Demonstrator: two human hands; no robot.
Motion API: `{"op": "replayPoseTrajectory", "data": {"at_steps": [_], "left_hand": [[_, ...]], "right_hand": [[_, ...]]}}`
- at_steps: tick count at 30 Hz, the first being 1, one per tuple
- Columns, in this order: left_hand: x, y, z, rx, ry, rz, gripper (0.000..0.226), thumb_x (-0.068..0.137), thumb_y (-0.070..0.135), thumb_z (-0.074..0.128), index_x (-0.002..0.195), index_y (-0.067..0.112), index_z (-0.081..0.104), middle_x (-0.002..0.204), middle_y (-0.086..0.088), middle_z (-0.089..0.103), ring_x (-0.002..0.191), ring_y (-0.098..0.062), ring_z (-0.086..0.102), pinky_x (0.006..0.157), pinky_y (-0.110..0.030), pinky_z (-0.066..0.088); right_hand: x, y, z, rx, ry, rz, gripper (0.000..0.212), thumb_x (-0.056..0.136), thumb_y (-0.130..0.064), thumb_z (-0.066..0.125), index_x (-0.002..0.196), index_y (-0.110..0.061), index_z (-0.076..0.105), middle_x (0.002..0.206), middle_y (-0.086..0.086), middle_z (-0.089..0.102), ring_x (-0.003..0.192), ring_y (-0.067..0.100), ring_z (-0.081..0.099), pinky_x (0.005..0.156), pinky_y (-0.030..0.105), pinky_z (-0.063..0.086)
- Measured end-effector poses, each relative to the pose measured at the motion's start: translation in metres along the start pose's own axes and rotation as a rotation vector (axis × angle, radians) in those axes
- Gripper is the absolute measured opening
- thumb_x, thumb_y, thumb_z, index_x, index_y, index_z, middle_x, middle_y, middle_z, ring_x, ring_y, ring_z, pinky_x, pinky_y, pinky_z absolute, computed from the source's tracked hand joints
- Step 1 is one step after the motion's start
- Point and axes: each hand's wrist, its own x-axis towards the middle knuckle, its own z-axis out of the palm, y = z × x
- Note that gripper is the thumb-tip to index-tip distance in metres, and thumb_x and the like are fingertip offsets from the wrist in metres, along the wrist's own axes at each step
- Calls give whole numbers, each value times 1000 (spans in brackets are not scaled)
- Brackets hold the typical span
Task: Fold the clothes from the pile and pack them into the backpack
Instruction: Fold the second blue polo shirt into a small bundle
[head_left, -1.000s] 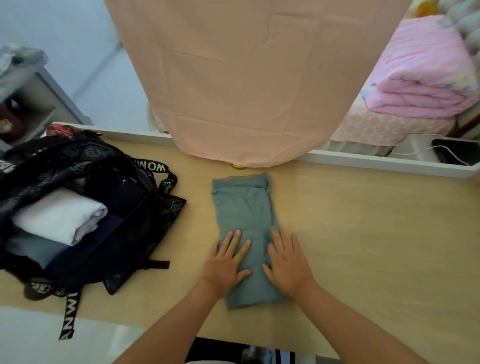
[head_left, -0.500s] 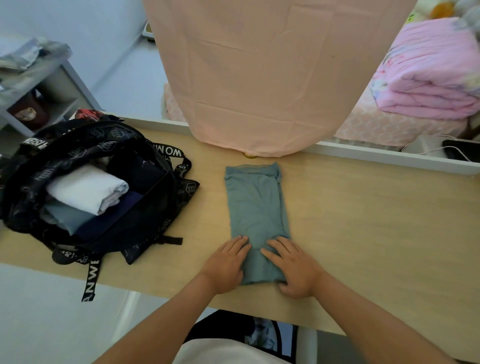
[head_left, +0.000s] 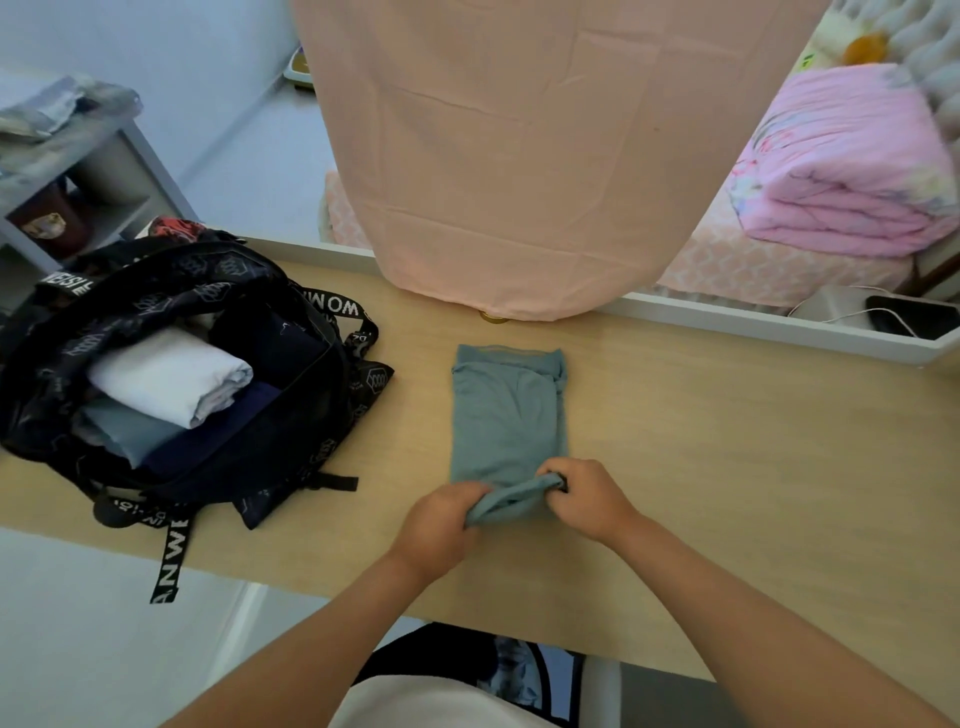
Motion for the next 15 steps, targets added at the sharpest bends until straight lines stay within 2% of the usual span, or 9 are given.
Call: {"op": "replayPoseTrajectory", "data": {"at_steps": [2, 4, 5, 6, 7, 9, 12, 14, 15], "left_hand": [[10, 4, -11, -91, 25, -93, 40, 75, 5, 56, 110, 22, 65, 97, 3, 69, 85, -17, 64, 73, -33, 52], [23, 5, -20, -99, 12, -137, 31, 79, 7, 57, 105, 24, 62, 91, 5, 69, 79, -15, 63, 69, -33, 51], [30, 5, -23, -104, -4, -168, 27, 81, 9, 58, 103, 25, 60, 88, 5, 68, 77, -15, 63, 68, -34, 50], [36, 6, -26, -114, -24, -207, 23, 83, 10, 57, 101, 24, 58, 86, 4, 68, 75, -17, 62, 67, -35, 49], [42, 6, -28, -125, -45, -247, 19, 85, 11, 56, 99, 24, 56, 83, 3, 66, 73, -17, 61, 65, -35, 47], [52, 7, -31, -140, -69, -305, 14, 90, 13, 52, 96, 24, 54, 82, 2, 64, 73, -17, 59, 62, -34, 44], [63, 5, -30, -180, -35, -418, 12, 95, 15, 47, 91, 25, 52, 85, 3, 62, 76, -16, 57, 62, -31, 41], [67, 2, -28, -203, 43, -495, 9, 96, 15, 48, 96, 22, 53, 89, 3, 62, 79, -19, 58, 66, -33, 44], [68, 1, -27, -164, 130, -485, 11, 95, 13, 51, 104, 20, 54, 97, 3, 62, 85, -21, 59, 71, -34, 46]], "right_hand": [[-5, -3, -9, 26, 12, 4, 21, 80, -27, 65, 101, -28, 65, 84, -5, 69, 72, 8, 62, 65, 31, 46], [-10, -4, -15, -90, -102, -42, 65, 74, -59, 69, 131, -35, 49, 108, -14, 66, 89, 6, 64, 77, 30, 52], [-12, -4, -15, -155, -174, -44, 86, 67, -67, 70, 141, -37, 37, 117, -16, 62, 97, 6, 62, 83, 28, 52], [-13, -4, -14, -199, -221, -41, 98, 64, -68, 72, 146, -39, 28, 120, -16, 59, 101, 8, 61, 87, 28, 52], [-12, -3, -12, -211, -230, -33, 99, 64, -61, 74, 147, -39, 25, 121, -13, 60, 101, 10, 62, 87, 30, 52], [-7, 2, -8, -144, -175, 22, 74, 72, -40, 70, 138, -31, 38, 112, -5, 65, 94, 16, 65, 80, 37, 55], [8, 6, -8, 41, -21, 194, 22, 81, -20, 63, 102, -17, 61, 89, 1, 67, 80, 19, 64, 72, 39, 52], [21, 6, -7, 63, 51, 260, 6, 91, -19, 60, 95, -16, 64, 86, 1, 67, 81, 19, 63, 69, 34, 47], [28, 6, -7, 59, 71, 288, 9, 95, -22, 58, 95, -15, 64, 87, 1, 67, 82, 19, 62, 68, 33, 44]]}}
